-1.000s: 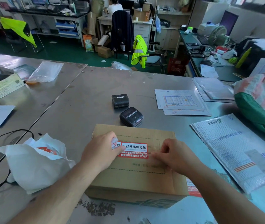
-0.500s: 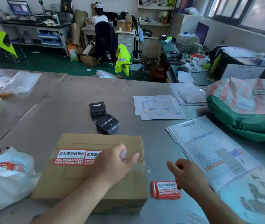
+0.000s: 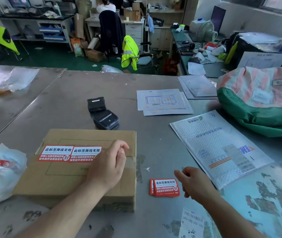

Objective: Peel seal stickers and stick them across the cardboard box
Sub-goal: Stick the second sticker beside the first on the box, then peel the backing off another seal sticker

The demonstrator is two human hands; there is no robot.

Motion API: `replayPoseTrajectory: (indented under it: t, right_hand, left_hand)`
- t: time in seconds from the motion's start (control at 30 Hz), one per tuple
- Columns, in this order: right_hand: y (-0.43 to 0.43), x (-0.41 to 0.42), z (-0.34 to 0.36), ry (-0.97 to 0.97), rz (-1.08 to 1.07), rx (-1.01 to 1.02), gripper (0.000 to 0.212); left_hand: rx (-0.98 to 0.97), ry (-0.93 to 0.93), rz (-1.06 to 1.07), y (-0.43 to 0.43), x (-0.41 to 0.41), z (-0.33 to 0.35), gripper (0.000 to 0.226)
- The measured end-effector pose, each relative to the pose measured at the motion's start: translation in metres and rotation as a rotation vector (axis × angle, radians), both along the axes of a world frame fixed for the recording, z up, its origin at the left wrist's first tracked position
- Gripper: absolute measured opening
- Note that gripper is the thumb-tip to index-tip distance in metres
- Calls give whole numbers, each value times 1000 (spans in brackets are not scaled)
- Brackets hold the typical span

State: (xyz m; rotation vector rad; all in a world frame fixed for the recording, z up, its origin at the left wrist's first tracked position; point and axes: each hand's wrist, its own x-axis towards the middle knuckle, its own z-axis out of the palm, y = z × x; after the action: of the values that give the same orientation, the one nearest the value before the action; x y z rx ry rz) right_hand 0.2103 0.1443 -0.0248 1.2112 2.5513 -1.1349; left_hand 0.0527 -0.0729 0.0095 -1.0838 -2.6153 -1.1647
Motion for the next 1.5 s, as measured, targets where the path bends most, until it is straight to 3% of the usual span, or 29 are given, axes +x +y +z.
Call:
replayPoseTrajectory:
  t: [0.33,0.47,0.6,0.83,1.1,1.5]
  right_hand:
    - [4,-3,-51,-169,-45,65,36]
    - [-1,-13,-76,-224,-60,78,49]
    - [-6,-18,-93,-277,-62,122,48]
    - [-9,-14,-96,-242,-114,195,42]
    - [11,-19,-88,-234,-187,-41,40]
    - [4,-6,-72,-229,-169,88,36]
  left_hand:
    - [-103,13,12,2,1,0,20]
    - [-86,-16,21,3,-1,-1,18]
    - [-83,-28,13,3,-1,-1,16]
    - [-70,-48,8,3,-2,-2,14]
    - [-27,-67,22,2,-2,-3,14]
    - [-13,-62,13,0,0,-1,15]
